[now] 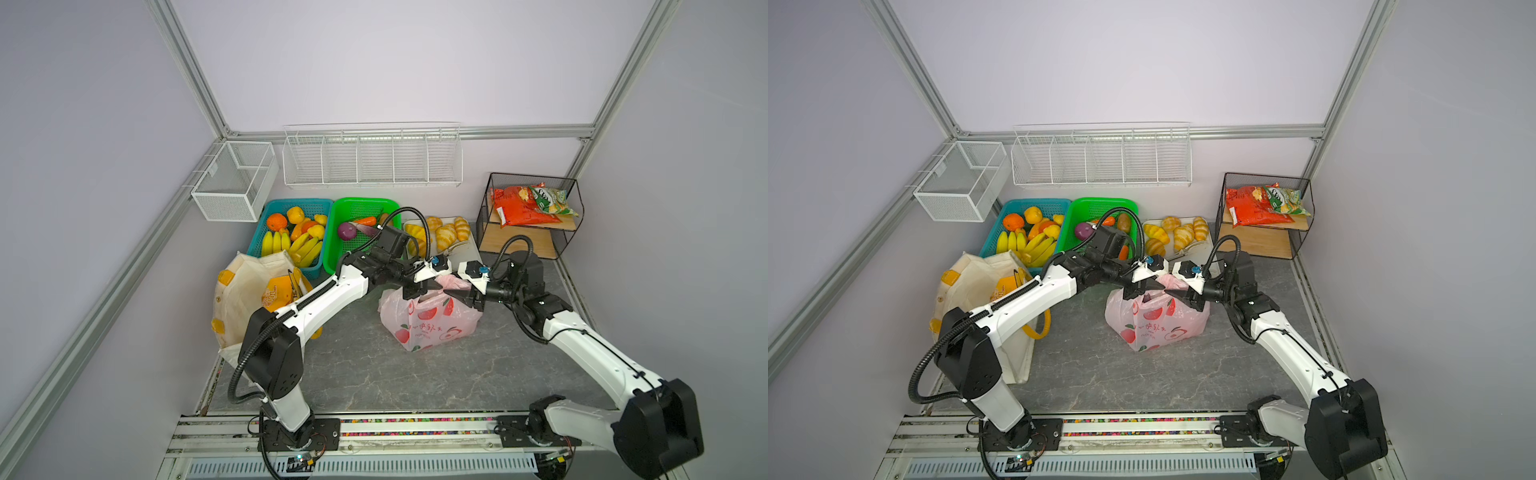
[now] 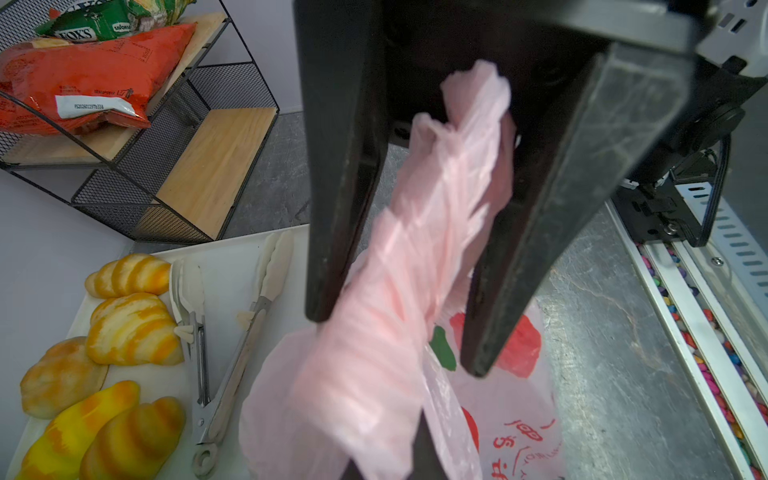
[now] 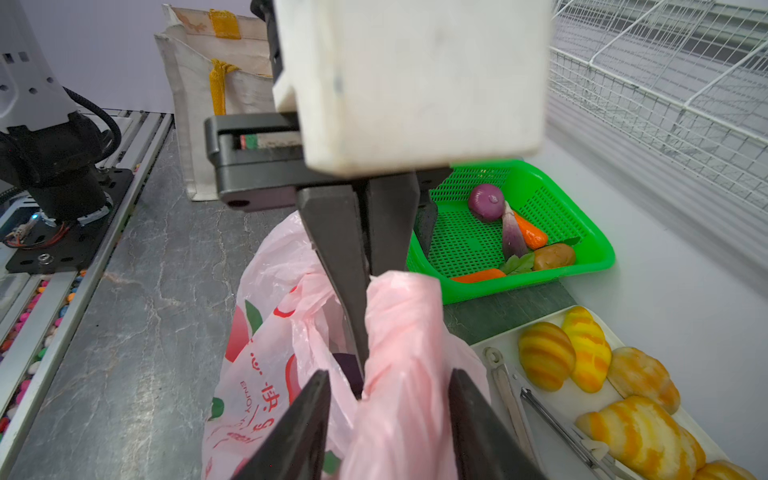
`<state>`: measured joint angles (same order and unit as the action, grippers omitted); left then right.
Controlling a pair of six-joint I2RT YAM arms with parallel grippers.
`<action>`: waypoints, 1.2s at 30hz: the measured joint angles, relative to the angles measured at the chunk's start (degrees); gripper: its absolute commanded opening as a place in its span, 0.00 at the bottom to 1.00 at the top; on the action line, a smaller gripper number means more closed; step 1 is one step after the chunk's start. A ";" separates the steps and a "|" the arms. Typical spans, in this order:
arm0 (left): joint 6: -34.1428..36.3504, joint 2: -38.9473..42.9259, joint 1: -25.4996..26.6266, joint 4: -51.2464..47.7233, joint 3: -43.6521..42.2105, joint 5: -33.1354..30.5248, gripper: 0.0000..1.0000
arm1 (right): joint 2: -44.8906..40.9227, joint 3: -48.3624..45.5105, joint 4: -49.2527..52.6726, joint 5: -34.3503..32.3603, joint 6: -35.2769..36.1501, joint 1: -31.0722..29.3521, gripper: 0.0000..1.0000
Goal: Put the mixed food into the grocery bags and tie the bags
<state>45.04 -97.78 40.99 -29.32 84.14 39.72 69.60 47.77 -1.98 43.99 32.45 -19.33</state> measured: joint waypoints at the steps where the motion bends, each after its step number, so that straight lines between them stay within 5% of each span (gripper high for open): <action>1: 0.13 0.00 0.00 -0.02 0.00 -0.02 0.00 | 0.20 0.00 -0.07 0.00 0.26 0.00 0.35; 8: 0.33 0.00 0.00 -0.15 0.00 -0.92 0.00 | 0.44 -0.02 -0.85 -0.94 1.49 -0.02 0.13; 10: 0.24 0.00 0.00 -0.13 0.00 -1.16 0.08 | 0.44 -0.09 -1.01 -1.73 2.03 -0.09 0.07; 17: -2.29 0.87 0.00 -0.33 -0.02 -3.98 0.33 | -0.44 -2.21 -3.30 -5.90 2.97 -0.90 0.07; 24: -6.73 2.01 0.00 -2.78 -0.02 -9.73 0.39 | -3.32 -4.63 -8.02 -10.51 3.48 -2.62 0.07; 31: -12.83 1.75 -0.02 -5.14 1.49 -13.05 0.07 | -4.22 -6.99 -13.92 -15.85 3.89 -5.11 0.07; 36: -20.70 1.84 -0.11 -3.98 1.68 -11.21 0.00 | -4.24 -8.41 -19.50 -20.81 4.02 -6.64 0.07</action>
<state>24.34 -95.94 40.88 -33.30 85.82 28.51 65.36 39.35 -21.47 23.18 36.47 -25.98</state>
